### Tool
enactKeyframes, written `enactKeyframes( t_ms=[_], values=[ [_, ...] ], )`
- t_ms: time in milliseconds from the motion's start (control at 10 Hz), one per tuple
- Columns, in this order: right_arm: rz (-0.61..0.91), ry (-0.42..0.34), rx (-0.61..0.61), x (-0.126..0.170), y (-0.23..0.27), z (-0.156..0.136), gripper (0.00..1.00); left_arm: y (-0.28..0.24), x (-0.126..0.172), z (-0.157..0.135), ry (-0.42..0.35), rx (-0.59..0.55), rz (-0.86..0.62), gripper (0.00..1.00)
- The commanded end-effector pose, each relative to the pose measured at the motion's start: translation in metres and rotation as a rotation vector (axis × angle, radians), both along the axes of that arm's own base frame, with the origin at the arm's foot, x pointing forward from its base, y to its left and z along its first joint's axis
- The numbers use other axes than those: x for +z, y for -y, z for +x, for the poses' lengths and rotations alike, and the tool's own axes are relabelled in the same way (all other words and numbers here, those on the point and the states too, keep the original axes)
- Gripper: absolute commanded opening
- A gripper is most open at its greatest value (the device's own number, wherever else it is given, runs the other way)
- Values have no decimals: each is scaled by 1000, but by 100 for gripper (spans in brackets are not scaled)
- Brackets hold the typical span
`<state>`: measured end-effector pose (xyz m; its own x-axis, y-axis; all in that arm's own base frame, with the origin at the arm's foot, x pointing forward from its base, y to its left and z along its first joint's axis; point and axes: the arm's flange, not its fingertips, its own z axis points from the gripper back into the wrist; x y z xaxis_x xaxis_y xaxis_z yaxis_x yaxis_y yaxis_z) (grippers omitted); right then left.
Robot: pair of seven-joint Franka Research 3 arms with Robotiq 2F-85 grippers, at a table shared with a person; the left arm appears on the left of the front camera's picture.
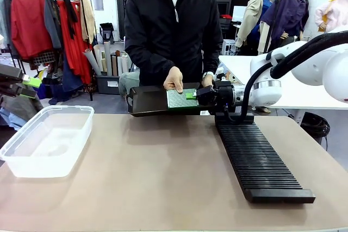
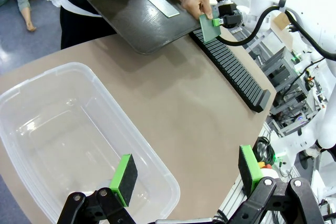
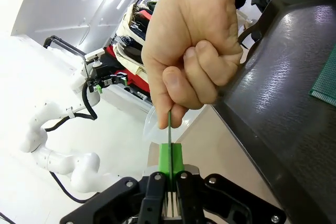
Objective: Sort PCBs into racks and boxes based on the side picked up.
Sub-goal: Pick up the Blank PCB handed by the Human, then if the short side of the Blank PCB is picked up, insert it into the PCB Rack ; if the long side is picked up, place it in the Organizing box.
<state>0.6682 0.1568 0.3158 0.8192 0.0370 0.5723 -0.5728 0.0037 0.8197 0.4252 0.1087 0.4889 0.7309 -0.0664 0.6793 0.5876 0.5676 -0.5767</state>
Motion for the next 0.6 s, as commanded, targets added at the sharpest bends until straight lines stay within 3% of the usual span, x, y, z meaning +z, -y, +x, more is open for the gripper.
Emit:
enactKeyframes(
  t_ms=[0, 500],
  values=[
    [-8, 18, -2, 2, -1, 0, 0, 0, 1, -1, 3, 0, -1, 100],
    [-8, 18, -2, 2, -1, 0, 0, 0, 1, -1, 3, 0, -1, 100]
  ],
)
